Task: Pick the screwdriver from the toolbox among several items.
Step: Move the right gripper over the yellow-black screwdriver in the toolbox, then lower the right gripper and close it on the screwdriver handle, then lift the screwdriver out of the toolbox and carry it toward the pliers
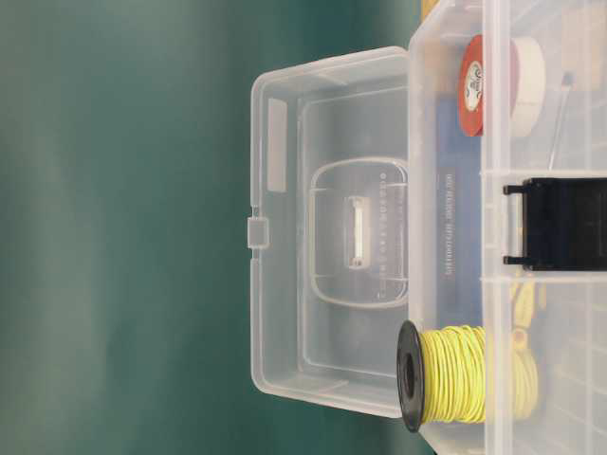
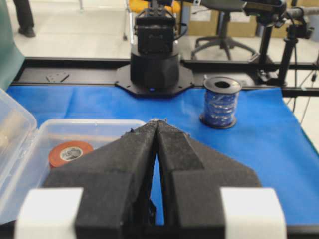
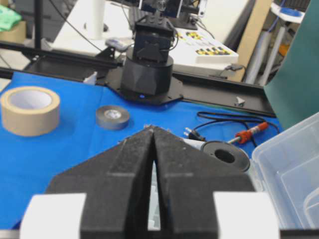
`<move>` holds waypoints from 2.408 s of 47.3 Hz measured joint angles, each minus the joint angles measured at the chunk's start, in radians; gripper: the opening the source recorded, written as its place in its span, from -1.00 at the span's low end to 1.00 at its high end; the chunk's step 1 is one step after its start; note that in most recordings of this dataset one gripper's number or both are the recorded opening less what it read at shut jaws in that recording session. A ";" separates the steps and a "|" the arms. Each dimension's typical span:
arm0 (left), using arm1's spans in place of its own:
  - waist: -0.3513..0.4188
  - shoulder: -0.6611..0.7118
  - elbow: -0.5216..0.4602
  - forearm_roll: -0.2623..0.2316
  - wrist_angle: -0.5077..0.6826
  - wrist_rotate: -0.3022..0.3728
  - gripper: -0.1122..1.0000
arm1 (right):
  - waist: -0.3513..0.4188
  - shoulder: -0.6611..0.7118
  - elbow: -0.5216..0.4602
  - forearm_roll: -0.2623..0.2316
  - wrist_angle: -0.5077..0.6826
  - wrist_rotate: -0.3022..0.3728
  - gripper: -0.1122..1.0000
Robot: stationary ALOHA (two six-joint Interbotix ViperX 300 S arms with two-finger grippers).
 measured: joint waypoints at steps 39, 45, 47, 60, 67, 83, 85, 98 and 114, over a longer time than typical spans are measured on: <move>0.031 0.002 0.000 -0.028 0.005 0.000 -0.80 | -0.198 0.755 -0.707 0.035 0.723 0.110 0.21; 0.032 0.002 -0.002 -0.028 0.006 -0.002 -0.80 | -0.215 0.897 -0.802 0.029 0.801 0.112 0.52; 0.032 0.000 0.000 -0.028 0.006 -0.002 -0.80 | -0.219 0.940 -0.825 0.028 0.818 0.114 0.48; 0.032 0.002 0.002 -0.028 0.006 -0.002 -0.80 | -0.233 1.173 -0.914 0.025 0.836 0.115 0.41; 0.034 0.002 0.003 -0.028 0.006 -0.002 -0.80 | -0.233 1.255 -0.937 0.028 0.824 0.115 0.41; 0.034 0.002 0.011 -0.029 0.028 -0.002 -0.80 | -0.233 1.347 -0.962 0.035 0.810 0.115 0.30; 0.034 0.000 0.011 -0.029 0.029 -0.002 -0.80 | -0.233 1.347 -0.963 0.037 0.807 0.112 0.18; 0.034 -0.002 0.011 -0.029 0.037 -0.002 -0.80 | -0.232 1.341 -0.966 0.038 0.831 0.114 -0.34; 0.034 -0.003 0.011 -0.029 0.037 -0.002 -0.80 | -0.227 1.115 -0.966 0.040 0.999 0.160 -0.34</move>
